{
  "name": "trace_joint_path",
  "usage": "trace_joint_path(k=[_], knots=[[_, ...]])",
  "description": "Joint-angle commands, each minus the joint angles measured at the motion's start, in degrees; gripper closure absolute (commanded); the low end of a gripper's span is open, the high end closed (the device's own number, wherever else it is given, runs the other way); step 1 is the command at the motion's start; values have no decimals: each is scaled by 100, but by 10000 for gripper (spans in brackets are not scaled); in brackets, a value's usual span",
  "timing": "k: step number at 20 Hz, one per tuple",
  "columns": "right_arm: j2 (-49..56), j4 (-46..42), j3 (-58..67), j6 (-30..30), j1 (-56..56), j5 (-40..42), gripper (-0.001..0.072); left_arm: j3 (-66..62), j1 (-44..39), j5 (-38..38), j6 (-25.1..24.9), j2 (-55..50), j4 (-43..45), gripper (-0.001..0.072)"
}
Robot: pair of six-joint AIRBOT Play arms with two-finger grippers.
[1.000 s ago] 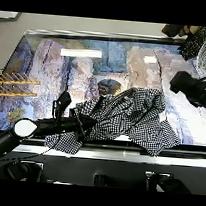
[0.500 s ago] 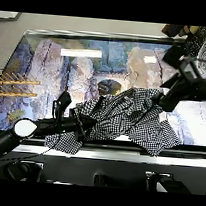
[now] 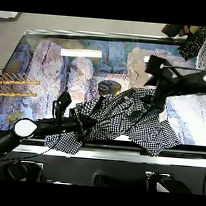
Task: Fold the clothes and pants, and hang the long-sleeved shirts on hangers.
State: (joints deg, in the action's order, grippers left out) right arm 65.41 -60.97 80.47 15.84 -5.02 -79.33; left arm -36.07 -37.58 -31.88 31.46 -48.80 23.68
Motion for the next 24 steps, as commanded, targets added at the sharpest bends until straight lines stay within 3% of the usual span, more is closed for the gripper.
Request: trace_joint_path(k=[1,3,5,6,9,10,13,14,17,19,22,24], knots=[[280,85,0,-177,-101,94,150,-4,0,2,2,-4,2,686],[304,72,0,-175,-101,-55,305,-4,0,0,2,-4,2,686],[280,74,4,-175,-101,-293,645,-4,0,0,2,-4,2,686],[264,72,4,-175,-101,-422,671,-4,0,2,2,-4,2,686],[175,24,4,-173,-101,-629,685,-4,0,4,2,-4,2,678],[111,-4,4,-173,-98,-603,686,-4,0,4,2,-4,2,623],[-127,-313,4,-31,-83,-496,688,-4,7,201,195,0,4,181],[-205,-444,4,94,-83,-494,689,-4,33,358,376,2,4,91],[-376,-743,4,420,-83,-470,689,-4,367,490,850,55,4,88],[-448,-778,4,476,-83,-457,689,-2,892,481,1696,140,55,89],[-481,-815,2,678,-83,-455,689,2,2035,63,3471,120,317,89],[-481,-833,2,782,-83,-450,689,4,2546,-450,3864,-72,352,89]])
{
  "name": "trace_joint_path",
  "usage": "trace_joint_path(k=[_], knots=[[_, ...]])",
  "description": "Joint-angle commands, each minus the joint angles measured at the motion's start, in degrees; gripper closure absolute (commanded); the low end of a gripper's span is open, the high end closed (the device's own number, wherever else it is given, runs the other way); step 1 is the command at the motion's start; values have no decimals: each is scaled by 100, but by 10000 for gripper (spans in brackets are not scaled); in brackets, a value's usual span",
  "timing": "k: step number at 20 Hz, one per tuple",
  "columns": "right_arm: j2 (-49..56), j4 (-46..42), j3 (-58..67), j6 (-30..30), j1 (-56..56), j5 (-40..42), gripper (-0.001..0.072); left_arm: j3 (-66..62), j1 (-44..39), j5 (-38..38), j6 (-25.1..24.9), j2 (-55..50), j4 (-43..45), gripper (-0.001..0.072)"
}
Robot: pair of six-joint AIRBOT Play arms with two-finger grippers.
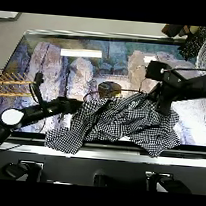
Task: Fold the clothes and pants, and hang the long-sleeved shirts on hangers.
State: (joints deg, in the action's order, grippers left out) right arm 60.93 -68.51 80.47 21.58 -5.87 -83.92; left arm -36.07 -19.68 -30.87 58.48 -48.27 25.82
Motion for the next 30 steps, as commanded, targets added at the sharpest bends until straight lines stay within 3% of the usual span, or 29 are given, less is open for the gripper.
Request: trace_joint_path(k=[1,4,8,12,19,28,30], knots=[[-31,-74,2,227,2,9,689,2,785,-815,1161,-282,138,89],[-31,-79,2,256,2,11,689,2,249,-1176,1158,-831,-144,91],[-33,-118,2,525,2,168,689,0,-737,-835,1054,-1635,-590,97],[-31,-116,4,697,2,308,688,-2,-1093,-811,-426,-2179,-2579,97],[-33,-109,2,826,0,306,688,-61,-1163,-798,-1360,-2959,-3989,114],[-33,-107,2,826,0,304,688,-949,-1552,-398,-1453,-3810,-4089,120],[-31,-109,2,826,2,304,688,-1005,-1611,-372,-1462,-3967,-4089,329]])
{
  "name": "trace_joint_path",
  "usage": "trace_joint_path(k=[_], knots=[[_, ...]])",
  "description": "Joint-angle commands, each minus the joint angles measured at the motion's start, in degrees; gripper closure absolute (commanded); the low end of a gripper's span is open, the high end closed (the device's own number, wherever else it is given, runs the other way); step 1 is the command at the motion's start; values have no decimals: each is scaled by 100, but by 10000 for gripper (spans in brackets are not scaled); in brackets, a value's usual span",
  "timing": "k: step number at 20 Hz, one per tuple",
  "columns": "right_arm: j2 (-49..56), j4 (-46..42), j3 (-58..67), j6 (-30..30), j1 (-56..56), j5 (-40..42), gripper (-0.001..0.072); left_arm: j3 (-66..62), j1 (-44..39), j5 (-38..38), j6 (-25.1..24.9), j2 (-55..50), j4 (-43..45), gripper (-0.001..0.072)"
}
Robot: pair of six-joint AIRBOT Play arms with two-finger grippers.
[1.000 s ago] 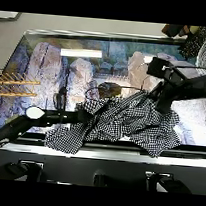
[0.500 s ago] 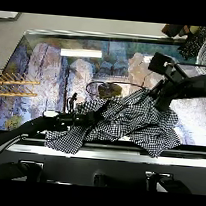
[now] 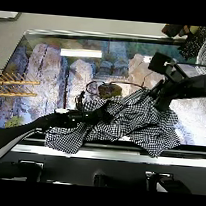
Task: Fold the clothes and pants, and hang the long-sleeved shirts on hangers.
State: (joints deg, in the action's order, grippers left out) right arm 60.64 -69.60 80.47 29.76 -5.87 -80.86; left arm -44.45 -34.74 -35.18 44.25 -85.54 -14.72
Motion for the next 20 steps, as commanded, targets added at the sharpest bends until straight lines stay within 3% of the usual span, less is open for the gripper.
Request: trace_joint_path(k=[1,2,4,6,9,15,20], knots=[[-4,0,2,9,0,-9,688,-166,-105,61,-101,-278,-31,554],[-4,2,2,9,2,-11,688,-166,-101,66,-282,-275,-31,687],[-4,15,4,31,0,-22,688,-168,-50,57,-326,-245,-28,689],[-4,13,4,442,0,-92,689,-188,157,94,-317,-92,31,690],[-4,-61,4,721,-15,-702,689,-485,516,192,-210,240,612,690],[-35,-929,4,1108,-15,-870,689,-1821,741,98,1856,326,3279,690],[-35,-1641,4,1360,-15,-713,689,-2391,826,-254,2734,326,4391,690]])
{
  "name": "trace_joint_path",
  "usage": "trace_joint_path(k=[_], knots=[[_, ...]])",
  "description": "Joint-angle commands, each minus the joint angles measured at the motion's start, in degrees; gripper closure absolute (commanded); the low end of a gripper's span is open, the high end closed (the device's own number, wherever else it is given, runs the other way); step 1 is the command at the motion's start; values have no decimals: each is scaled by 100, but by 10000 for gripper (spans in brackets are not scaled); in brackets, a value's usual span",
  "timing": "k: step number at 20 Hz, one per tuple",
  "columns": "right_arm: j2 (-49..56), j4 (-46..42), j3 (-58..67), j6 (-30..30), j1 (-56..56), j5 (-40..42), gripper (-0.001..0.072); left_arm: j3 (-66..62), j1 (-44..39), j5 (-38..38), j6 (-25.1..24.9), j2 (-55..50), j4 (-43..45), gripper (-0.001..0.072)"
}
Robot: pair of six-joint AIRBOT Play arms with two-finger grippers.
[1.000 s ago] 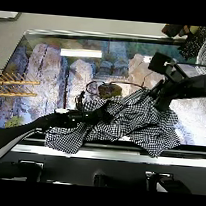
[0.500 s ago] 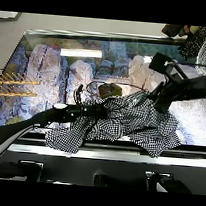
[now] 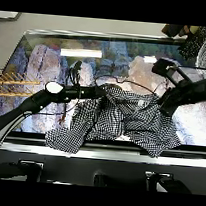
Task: Fold the clothes and pants, and hang the long-sleeved shirts on hangers.
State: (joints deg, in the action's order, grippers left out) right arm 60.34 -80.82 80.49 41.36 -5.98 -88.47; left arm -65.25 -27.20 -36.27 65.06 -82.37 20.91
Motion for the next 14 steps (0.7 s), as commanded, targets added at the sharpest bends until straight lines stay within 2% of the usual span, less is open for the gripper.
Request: trace_joint_path(k=[1,4,6,9,14], knots=[[-4,-599,2,225,-4,50,689,-323,109,-166,654,11,828,690],[-13,-706,2,455,-4,72,689,-323,243,-328,667,9,822,689],[-70,-684,2,527,-4,133,690,-378,306,-382,874,28,809,689],[-116,-688,2,603,-4,144,690,-831,317,-514,911,24,903,690],[-116,-645,2,581,-4,138,690,-1355,330,-348,1773,-37,2168,689]])
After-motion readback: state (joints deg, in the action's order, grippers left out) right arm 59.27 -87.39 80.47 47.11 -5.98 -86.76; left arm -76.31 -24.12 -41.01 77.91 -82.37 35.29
